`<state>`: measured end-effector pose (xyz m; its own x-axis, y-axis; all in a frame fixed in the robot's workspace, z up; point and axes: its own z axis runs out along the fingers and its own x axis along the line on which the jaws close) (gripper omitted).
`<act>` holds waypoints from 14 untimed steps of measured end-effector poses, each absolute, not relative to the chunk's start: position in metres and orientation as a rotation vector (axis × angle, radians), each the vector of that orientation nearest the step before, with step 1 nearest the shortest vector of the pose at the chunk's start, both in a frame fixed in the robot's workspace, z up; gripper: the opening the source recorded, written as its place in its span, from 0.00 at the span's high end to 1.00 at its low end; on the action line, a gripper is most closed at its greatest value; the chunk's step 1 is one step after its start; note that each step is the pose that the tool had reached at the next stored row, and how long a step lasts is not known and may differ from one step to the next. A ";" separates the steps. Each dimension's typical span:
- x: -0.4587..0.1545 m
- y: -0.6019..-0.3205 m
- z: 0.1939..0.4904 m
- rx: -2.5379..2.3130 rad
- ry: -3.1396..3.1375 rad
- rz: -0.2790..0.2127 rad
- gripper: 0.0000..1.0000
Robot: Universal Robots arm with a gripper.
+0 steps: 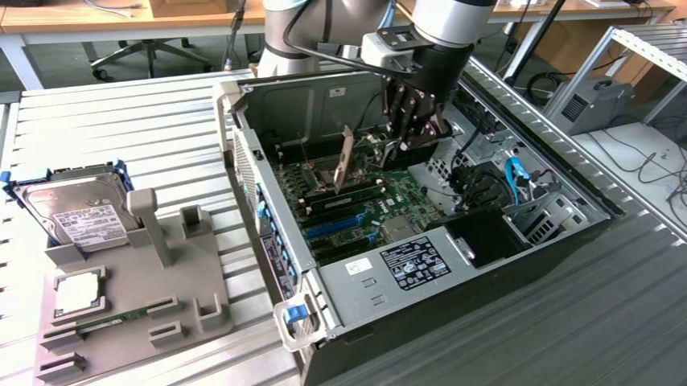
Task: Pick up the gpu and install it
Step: 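Insert the gpu into the slot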
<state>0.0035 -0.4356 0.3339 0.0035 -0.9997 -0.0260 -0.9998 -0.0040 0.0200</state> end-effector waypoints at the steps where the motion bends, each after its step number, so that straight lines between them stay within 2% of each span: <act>1: 0.003 -0.436 0.334 -2.222 2.214 0.051 0.74; 14: 0.003 -0.438 0.332 -2.222 2.214 0.051 0.74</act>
<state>0.0030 -0.4376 0.3316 0.0035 -0.9997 -0.0259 -0.9998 -0.0040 0.0200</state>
